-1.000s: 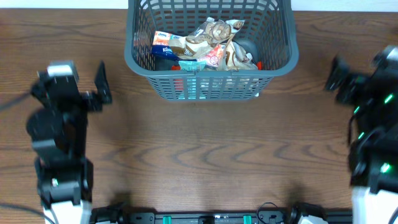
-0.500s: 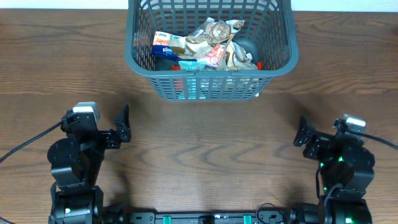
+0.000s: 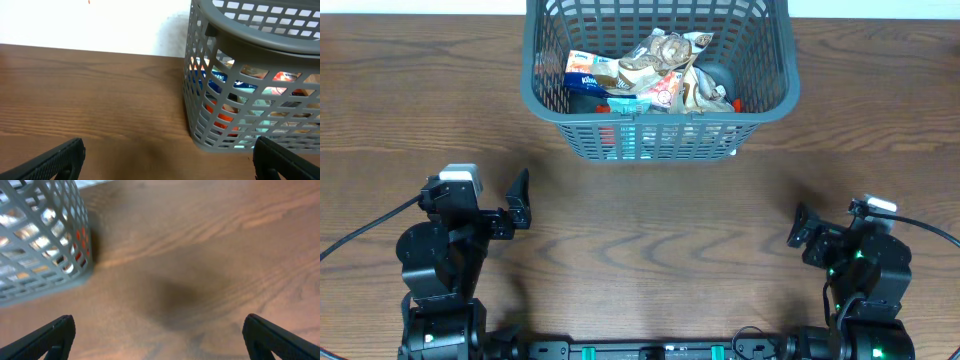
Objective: Pack container
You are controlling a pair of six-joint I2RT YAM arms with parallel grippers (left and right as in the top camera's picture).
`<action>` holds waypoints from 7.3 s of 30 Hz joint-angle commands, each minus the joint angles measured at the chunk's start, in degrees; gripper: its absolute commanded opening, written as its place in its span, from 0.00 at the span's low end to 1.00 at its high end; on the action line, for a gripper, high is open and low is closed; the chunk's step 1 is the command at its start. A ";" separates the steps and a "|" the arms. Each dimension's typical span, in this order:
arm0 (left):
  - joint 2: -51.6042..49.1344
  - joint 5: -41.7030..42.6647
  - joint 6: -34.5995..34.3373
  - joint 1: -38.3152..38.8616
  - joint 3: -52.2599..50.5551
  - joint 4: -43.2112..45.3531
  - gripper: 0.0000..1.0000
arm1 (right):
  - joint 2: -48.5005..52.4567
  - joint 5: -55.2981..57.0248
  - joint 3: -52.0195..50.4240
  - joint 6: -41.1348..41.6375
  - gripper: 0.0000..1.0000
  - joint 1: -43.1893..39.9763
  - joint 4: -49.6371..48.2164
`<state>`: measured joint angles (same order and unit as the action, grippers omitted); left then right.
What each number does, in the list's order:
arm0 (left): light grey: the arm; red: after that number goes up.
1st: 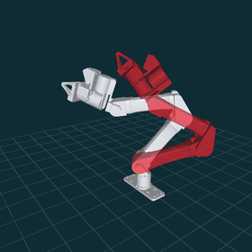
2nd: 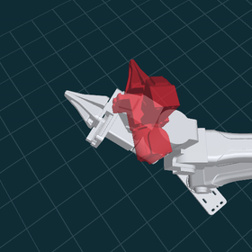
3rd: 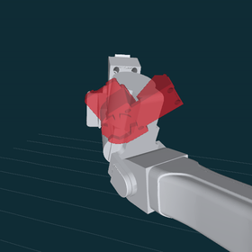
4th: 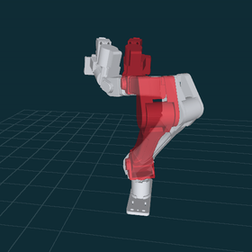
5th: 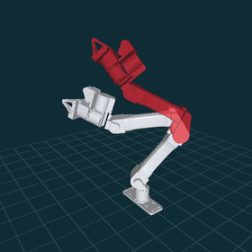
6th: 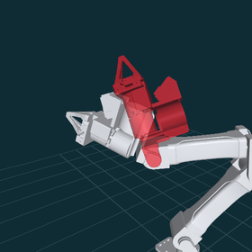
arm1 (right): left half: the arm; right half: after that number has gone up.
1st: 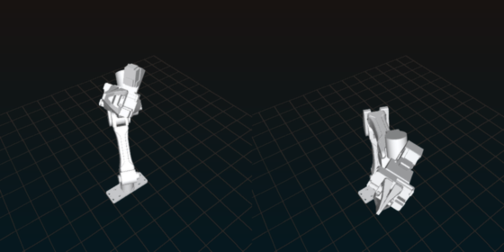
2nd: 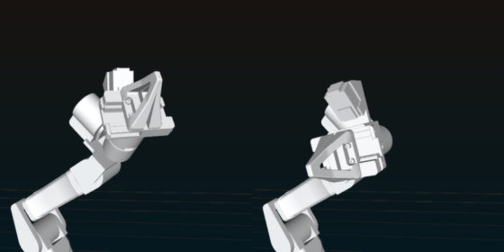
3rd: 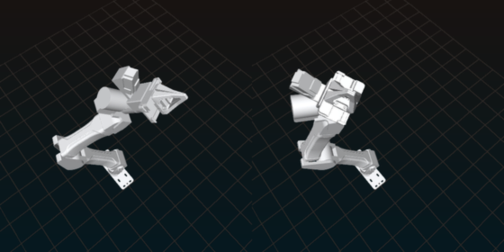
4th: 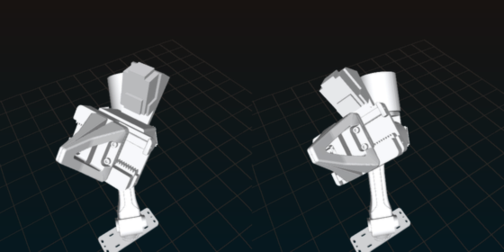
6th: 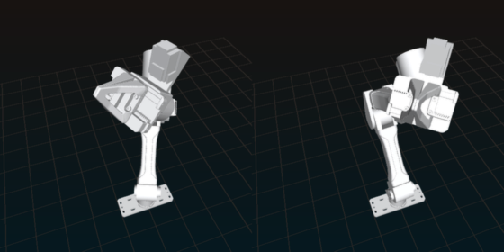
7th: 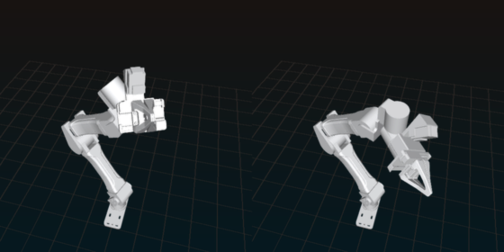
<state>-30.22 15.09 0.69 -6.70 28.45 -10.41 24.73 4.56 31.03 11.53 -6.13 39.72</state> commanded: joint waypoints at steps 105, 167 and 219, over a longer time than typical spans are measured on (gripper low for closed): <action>15.69 -12.07 2.73 10.01 -17.64 15.91 0.99 | -24.44 -0.07 -30.73 -10.34 0.99 9.55 -35.89; 29.99 -18.58 2.67 9.90 -28.22 6.43 0.99 | -24.44 -0.07 -30.73 -10.34 0.99 9.55 -35.87; 29.99 -18.58 2.67 9.90 -28.22 6.43 0.99 | -24.44 -0.07 -30.73 -10.34 0.99 9.55 -35.87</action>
